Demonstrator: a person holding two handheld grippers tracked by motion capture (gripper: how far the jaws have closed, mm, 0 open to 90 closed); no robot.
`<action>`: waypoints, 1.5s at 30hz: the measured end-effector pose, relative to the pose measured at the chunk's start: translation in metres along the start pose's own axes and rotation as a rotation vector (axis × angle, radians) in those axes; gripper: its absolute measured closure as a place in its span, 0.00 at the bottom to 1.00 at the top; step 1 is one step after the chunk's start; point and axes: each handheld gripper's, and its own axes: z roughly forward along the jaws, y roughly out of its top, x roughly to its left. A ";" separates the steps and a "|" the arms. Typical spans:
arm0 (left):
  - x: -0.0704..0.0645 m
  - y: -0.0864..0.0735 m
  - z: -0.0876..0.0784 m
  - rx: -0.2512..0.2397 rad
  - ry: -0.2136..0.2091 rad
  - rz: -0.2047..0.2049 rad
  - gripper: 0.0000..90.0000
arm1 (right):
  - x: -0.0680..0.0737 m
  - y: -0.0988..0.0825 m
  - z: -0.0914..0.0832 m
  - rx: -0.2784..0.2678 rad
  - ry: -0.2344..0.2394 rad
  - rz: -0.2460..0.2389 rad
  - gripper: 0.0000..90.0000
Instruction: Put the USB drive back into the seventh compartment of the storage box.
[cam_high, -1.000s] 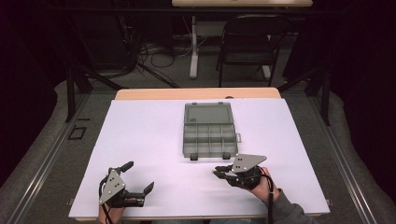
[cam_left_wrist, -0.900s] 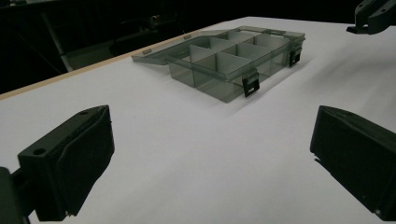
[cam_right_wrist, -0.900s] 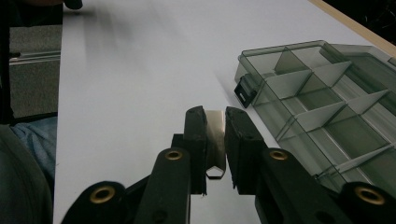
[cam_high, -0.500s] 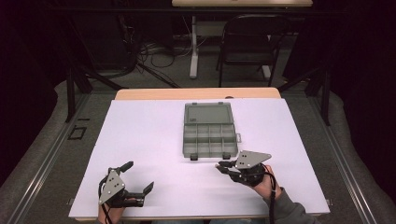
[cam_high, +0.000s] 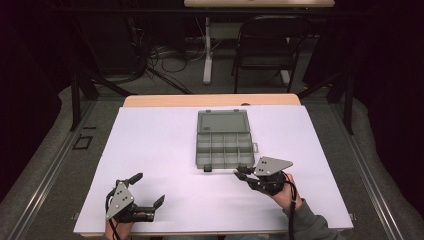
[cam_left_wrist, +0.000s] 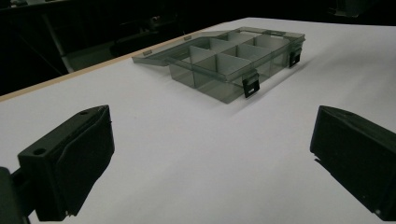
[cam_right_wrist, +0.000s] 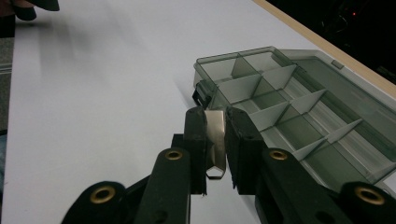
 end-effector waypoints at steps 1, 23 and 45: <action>0.000 0.000 0.000 -0.002 0.001 -0.004 0.00 | 0.000 0.000 0.000 0.000 0.000 0.000 0.88; 0.000 0.000 0.001 -0.001 0.003 0.000 0.00 | -0.017 0.002 0.000 -0.004 -0.075 0.029 0.88; 0.000 0.000 0.002 0.002 0.007 0.001 0.00 | -0.030 0.007 0.005 0.013 -0.129 0.043 0.88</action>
